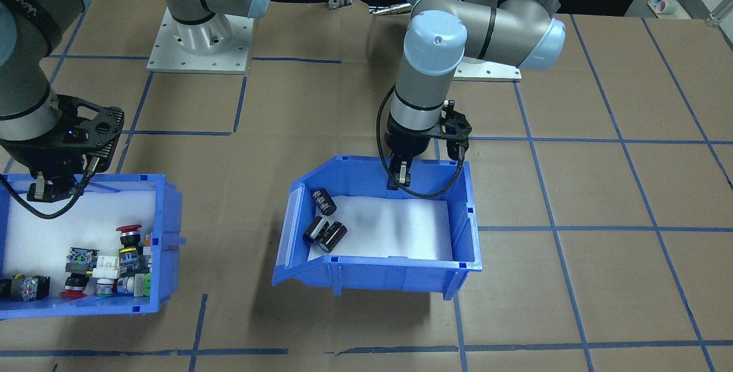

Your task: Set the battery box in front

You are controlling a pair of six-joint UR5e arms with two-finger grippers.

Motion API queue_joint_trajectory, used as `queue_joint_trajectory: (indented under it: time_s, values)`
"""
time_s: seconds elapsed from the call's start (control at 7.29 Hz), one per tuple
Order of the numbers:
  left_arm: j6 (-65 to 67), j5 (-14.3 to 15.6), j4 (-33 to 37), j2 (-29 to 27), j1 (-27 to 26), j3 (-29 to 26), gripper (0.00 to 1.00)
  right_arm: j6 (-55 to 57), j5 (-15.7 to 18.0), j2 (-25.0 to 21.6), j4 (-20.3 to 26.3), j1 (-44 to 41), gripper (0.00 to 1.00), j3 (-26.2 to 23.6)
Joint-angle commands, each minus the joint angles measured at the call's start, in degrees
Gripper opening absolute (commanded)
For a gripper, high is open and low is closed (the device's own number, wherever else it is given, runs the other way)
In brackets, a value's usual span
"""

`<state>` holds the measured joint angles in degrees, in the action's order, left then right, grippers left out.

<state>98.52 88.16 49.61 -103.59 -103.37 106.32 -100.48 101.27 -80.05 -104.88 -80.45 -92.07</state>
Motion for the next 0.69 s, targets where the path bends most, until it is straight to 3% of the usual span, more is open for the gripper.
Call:
queue_joint_trajectory:
  time_s: [0.0, 0.27, 0.55]
  values:
    - [4.28, -1.66, -0.22, -9.39, -2.26, -10.47, 0.01, -1.82, -2.21, -2.64, -0.32, 2.57, 0.00, -3.81]
    - [7.30, -0.80, 0.04, -15.82, -5.70, -18.04, 0.01, -1.73, -2.22, -4.75, -0.32, 2.76, 0.00, -6.97]
    - [8.09, -0.88, 0.13, -17.43, -6.23, -18.96, 0.13, -1.73, -2.05, -7.30, -0.32, 2.76, 0.00, -10.48]
